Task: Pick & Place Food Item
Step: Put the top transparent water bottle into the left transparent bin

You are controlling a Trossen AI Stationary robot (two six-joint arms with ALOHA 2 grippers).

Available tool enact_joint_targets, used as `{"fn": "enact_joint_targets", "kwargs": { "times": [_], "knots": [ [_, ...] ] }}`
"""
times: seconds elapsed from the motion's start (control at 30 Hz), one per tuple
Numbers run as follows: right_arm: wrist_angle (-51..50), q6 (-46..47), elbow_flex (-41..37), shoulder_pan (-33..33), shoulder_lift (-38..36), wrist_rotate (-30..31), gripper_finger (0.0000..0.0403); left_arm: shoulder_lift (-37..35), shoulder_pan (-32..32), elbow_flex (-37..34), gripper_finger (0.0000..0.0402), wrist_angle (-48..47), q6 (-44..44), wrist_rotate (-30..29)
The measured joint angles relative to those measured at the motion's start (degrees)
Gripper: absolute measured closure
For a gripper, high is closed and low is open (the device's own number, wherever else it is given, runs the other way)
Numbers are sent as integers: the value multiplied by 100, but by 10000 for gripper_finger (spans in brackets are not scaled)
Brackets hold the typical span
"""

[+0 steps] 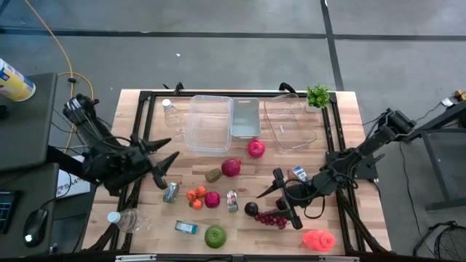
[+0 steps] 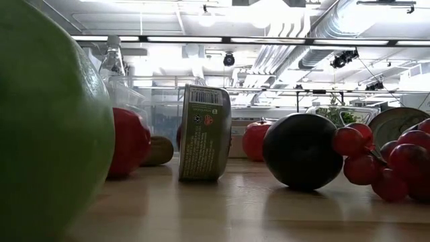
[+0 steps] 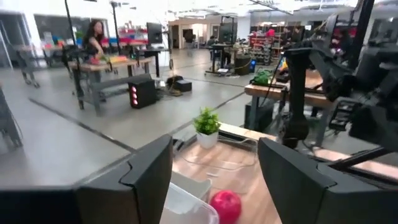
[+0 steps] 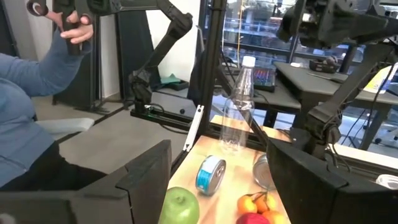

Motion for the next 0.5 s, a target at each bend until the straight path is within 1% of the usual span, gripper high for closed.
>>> {"fn": "enact_joint_targets", "kwargs": {
  "times": [0.1, 0.37, 0.5],
  "knots": [
    [-5, 0, 0, -2, 0, 4, 151, 18, 307, 0, 172, 0, 39, -208],
    [-59, 48, 0, -2, -2, 4, 151, -253, 1031, 0, 172, 35, 237, -230],
    [-126, 55, 0, -2, -2, 4, 151, -316, 1599, 0, 172, 33, 296, -241]
  ]
}}
